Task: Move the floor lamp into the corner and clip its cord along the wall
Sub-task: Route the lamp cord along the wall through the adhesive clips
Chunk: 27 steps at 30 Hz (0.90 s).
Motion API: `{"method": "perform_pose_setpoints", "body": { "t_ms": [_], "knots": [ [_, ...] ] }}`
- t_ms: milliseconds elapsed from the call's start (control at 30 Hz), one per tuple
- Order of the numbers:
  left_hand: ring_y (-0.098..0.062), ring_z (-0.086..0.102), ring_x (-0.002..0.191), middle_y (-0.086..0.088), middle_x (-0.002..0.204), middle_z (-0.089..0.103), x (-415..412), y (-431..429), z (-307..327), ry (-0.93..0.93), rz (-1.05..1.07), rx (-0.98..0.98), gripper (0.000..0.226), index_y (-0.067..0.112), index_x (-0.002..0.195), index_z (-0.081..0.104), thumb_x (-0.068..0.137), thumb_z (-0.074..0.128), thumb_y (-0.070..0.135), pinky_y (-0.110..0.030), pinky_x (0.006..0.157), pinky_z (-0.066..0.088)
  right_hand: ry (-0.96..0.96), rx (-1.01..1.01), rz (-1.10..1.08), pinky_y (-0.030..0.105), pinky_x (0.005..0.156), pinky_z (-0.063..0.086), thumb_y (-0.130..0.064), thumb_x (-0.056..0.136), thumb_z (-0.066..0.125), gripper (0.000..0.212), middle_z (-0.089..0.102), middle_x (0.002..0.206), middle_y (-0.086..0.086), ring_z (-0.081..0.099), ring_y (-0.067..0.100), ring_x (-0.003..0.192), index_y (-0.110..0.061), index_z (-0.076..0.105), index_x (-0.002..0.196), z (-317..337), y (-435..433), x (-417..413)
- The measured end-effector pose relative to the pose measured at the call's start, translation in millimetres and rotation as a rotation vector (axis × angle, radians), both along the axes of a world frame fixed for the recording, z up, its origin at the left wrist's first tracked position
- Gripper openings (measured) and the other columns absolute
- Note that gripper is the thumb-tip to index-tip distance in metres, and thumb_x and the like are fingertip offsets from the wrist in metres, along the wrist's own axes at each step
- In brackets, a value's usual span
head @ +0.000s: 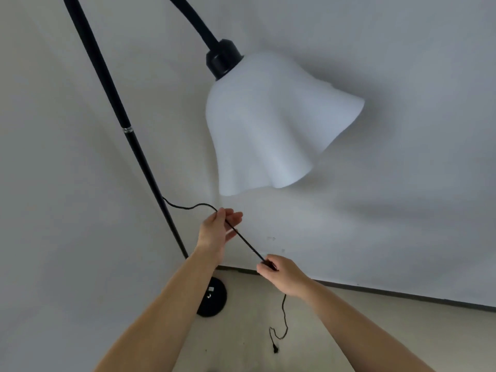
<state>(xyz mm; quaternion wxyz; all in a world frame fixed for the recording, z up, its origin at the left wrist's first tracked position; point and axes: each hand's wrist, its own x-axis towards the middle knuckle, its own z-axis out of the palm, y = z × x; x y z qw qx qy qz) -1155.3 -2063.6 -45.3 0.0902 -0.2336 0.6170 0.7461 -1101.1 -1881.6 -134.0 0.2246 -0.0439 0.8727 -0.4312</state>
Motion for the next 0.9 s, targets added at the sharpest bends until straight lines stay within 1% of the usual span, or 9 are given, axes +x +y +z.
{"method": "perform_pose_setpoints", "body": {
  "t_ms": [100, 233, 300, 400, 467, 567, 667, 800, 900],
  "knots": [
    [-0.014, 0.072, 0.100, 0.003, 0.092, 0.080, -16.4, -11.1, 14.5, 0.057, 0.021, -0.065, 0.029, 0.016, 0.104, 0.063, 0.106, 0.039, 0.030, -0.039, 0.090, 0.053, -0.110, -0.015, -0.039, 0.023, 0.062, 0.047, -0.049, 0.090, 0.052, 0.031, 0.070, 0.072, -0.004, 0.060, 0.007, 0.058, -0.019, 0.060, 0.085, -10.0, 14.9, 10.9],
    [-0.012, 0.071, 0.100, 0.004, 0.098, 0.080, -31.9, -31.3, 26.0, 0.069, 0.156, -0.091, 0.029, 0.020, 0.103, 0.065, 0.106, 0.039, 0.033, -0.036, 0.087, 0.055, -0.089, 0.137, -0.117, 0.030, 0.059, 0.038, -0.070, 0.085, 0.046, 0.059, 0.051, 0.064, -0.005, 0.047, 0.011, 0.056, -0.012, 0.054, 0.076, -24.9, 43.5, 36.6],
    [-0.012, 0.068, 0.101, 0.002, 0.110, 0.077, -32.8, -38.6, 23.0, 0.032, 0.184, -0.120, 0.027, 0.022, 0.105, 0.065, 0.104, 0.041, 0.037, -0.036, 0.088, 0.054, -0.063, 0.155, -0.191, 0.030, 0.061, 0.039, -0.076, 0.086, 0.037, 0.068, 0.056, 0.067, -0.005, 0.051, 0.011, 0.059, -0.011, 0.055, 0.079, -27.7, 55.8, 46.0],
    [-0.019, 0.060, 0.111, -0.002, 0.126, 0.064, -17.3, -35.0, 6.4, -0.145, 0.023, -0.166, 0.043, 0.014, 0.126, 0.059, 0.099, 0.051, 0.047, -0.044, 0.097, 0.052, -0.022, 0.108, -0.255, 0.028, 0.065, 0.040, -0.069, 0.095, 0.029, 0.059, 0.059, 0.072, -0.007, 0.054, 0.009, 0.065, -0.020, 0.058, 0.079, -14.6, 59.3, 47.6],
    [-0.026, 0.054, 0.121, -0.009, 0.134, 0.056, 3.5, -24.5, -7.2, -0.265, -0.132, -0.157, 0.061, 0.005, 0.137, 0.050, 0.095, 0.057, 0.050, -0.045, 0.093, 0.053, 0.047, 0.080, -0.251, 0.028, 0.064, 0.039, -0.057, 0.100, 0.029, 0.049, 0.054, 0.066, -0.008, 0.050, 0.010, 0.062, -0.022, 0.053, 0.077, 0.4, 50.9, 41.3],
    [-0.028, 0.054, 0.120, -0.014, 0.131, 0.057, 35.9, -6.0, -23.9, -0.400, -0.316, -0.122, 0.068, 0.002, 0.134, 0.050, 0.093, 0.056, 0.056, -0.045, 0.088, 0.052, 0.124, 0.010, -0.248, 0.028, 0.059, 0.036, -0.048, 0.103, 0.033, 0.042, 0.048, 0.060, -0.008, 0.044, 0.010, 0.055, -0.020, 0.055, 0.080, 21.2, 31.3, 29.8],
    [-0.026, 0.060, 0.114, -0.011, 0.123, 0.066, 50.0, 9.0, -31.0, -0.407, -0.397, -0.037, 0.057, 0.005, 0.121, 0.060, 0.095, 0.053, 0.055, -0.046, 0.095, 0.052, 0.168, -0.016, -0.202, 0.021, 0.054, 0.036, -0.051, 0.101, 0.036, 0.040, 0.051, 0.054, -0.009, 0.045, 0.004, 0.049, -0.028, 0.060, 0.078, 34.0, 16.1, 22.0],
    [-0.023, 0.065, 0.112, -0.009, 0.114, 0.073, 47.5, 13.2, -28.6, -0.267, -0.226, 0.075, 0.024, 0.007, 0.101, 0.073, 0.098, 0.061, 0.028, -0.040, 0.086, 0.051, 0.117, -0.001, -0.124, 0.019, 0.050, 0.034, -0.056, 0.098, 0.036, 0.038, 0.051, 0.050, -0.016, 0.042, 0.003, 0.045, -0.033, 0.061, 0.080, 30.7, 12.6, 26.0],
    [-0.020, 0.065, 0.108, -0.004, 0.110, 0.072, 41.4, 7.3, -22.9, -0.212, -0.162, 0.114, 0.018, 0.010, 0.096, 0.074, 0.097, 0.062, 0.023, -0.038, 0.087, 0.051, 0.060, 0.018, -0.151, 0.022, 0.056, 0.036, -0.061, 0.094, 0.036, 0.038, 0.054, 0.054, -0.023, 0.046, -0.001, 0.050, -0.034, 0.060, 0.080, 23.1, 19.2, 35.0]
  ]
}}
